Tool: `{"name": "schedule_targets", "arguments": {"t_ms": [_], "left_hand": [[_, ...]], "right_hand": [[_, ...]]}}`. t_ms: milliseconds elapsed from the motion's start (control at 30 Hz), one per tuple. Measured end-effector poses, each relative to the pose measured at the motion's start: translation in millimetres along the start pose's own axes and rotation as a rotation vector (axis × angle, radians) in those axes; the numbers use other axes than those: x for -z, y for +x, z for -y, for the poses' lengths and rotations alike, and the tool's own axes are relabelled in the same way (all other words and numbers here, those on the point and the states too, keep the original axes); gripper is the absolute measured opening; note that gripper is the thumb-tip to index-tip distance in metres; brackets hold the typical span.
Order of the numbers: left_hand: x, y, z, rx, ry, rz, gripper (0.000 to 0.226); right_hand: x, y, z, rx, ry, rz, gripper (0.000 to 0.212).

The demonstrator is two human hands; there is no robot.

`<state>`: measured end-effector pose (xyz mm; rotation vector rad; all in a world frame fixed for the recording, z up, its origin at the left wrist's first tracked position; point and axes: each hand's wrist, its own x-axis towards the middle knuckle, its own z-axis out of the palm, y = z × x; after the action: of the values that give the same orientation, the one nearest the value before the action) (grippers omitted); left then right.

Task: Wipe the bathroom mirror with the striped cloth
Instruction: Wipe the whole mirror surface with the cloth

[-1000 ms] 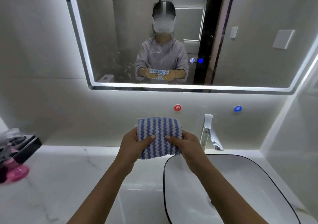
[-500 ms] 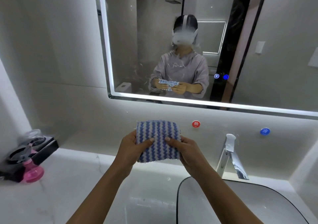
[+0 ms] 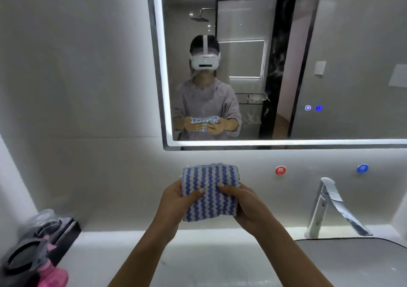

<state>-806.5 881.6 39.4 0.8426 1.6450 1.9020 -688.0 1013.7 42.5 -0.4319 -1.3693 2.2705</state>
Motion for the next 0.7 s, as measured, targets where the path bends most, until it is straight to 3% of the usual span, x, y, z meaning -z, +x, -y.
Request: {"name": "schedule_targets", "arguments": {"t_ms": [333,533,700], "left_hand": [[69.8,22.6,-12.2,0.067,0.010,0.083,0.029],[73.0,29.8,-11.5,0.106,0.013,0.083,0.031],[71.2,40.3,-11.8,0.112,0.033,0.042,0.032]], "right_hand": [[-63.0,7.6,-17.4,-0.103,0.308,0.110,0.046],[-66.8,9.5,-11.8,-0.170,0.273,0.151,0.040],[-68.2,24.2,-1.6,-0.234,0.185,0.063,0.049]]}}
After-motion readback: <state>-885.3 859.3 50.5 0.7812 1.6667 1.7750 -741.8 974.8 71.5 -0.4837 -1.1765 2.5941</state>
